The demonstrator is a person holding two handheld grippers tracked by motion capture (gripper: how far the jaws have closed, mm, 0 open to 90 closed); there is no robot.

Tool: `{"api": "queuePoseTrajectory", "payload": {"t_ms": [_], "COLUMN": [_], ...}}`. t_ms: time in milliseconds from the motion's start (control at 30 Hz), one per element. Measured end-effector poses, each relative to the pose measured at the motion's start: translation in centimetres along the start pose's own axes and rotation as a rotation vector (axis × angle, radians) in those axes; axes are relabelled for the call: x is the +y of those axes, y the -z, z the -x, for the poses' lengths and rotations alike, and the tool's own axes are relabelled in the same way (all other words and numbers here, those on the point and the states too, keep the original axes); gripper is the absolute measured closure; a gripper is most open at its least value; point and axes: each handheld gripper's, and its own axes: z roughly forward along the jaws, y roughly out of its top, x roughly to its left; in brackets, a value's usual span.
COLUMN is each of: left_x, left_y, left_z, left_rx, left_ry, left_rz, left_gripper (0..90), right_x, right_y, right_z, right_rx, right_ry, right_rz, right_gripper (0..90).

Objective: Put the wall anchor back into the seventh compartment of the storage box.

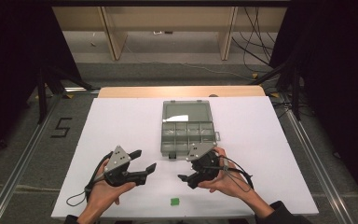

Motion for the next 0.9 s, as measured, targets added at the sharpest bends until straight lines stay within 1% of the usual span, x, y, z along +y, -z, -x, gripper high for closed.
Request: {"api": "queuePoseTrajectory", "payload": {"t_ms": [67,100,167,233,267,400,467,500,533,567,600,633,667,700,733,800,867,900], "left_x": [-0.1,-0.1,-0.1,-0.1,-0.1,-0.2,-0.3,-0.4,-0.4,-0.5,-0.5,-0.6,-0.5,-0.5,-0.5,-0.6,-0.6,-0.6], "left_y": [0.1,0.1,0.1,0.2,0.3,0.5,0.5,0.6,0.6,0.7,0.7,0.8,0.9,1.0,1.0,1.0,1.1,1.1], "left_z": [0.0,0.0,0.2,0.3,0.4,0.5,0.5,0.6,0.5,0.5,0.5,0.6,0.6,0.6,0.7,0.8,0.9,1.0], "left_rx": [0.000,-0.001,-0.005,-0.001,-0.002,-0.004,-0.007,-0.003,-0.007,-0.008,-0.011,0.004,-0.007,-0.008,-0.005,-0.007,-0.015,-0.012], "left_ry": [0.006,-0.005,0.006,-0.015,-0.007,-0.012,-0.014,-0.007,-0.029,-0.030,-0.021,-0.003,-0.011,-0.014,-0.003,-0.008,-0.013,-0.008], "left_rz": [0.001,0.000,0.008,0.003,0.005,0.010,0.013,0.013,0.012,0.012,0.014,0.017,0.026,0.029,0.036,0.038,0.041,0.045], "left_gripper": [26.2,25.8,25.5,25.4,25.0,24.1,23.4,23.2,23.1,22.8,22.8,22.8,22.8,22.8,22.7,22.3,22.4,22.3], "right_x": [0.1,0.2,0.2,0.2,0.2,0.2,0.3,0.3,0.4,0.4,0.5,0.5,0.6,0.6,0.6,0.5,0.4,0.4], "right_y": [0.0,0.0,-0.1,-0.2,-0.3,-0.6,-0.7,-0.8,-0.9,-1.1,-1.2,-1.4,-1.6,-1.8,-2.0,-2.4,-2.8,-2.9], "right_z": [-0.2,-0.4,-0.7,-0.9,-1.1,-1.6,-1.9,-2.0,-2.1,-2.2,-2.3,-2.4,-2.6,-2.7,-2.8,-3.1,-3.2,-3.3], "right_rx": [0.015,0.014,0.023,0.039,0.042,0.045,0.051,0.056,0.058,0.061,0.068,0.072,0.076,0.082,0.086,0.095,0.101,0.110], "right_ry": [0.000,0.005,0.015,0.029,0.035,0.059,0.062,0.068,0.069,0.069,0.073,0.081,0.088,0.096,0.106,0.127,0.131,0.133], "right_rz": [-0.013,-0.015,-0.034,-0.046,-0.052,-0.089,-0.101,-0.109,-0.114,-0.120,-0.128,-0.137,-0.147,-0.157,-0.165,-0.189,-0.201,-0.208], "right_gripper": [20.8,21.0,21.1,22.0,22.0,22.5,23.4,24.1,25.2,25.8,26.2,27.3,28.6,29.1,29.3,30.0,30.2,30.7]}}
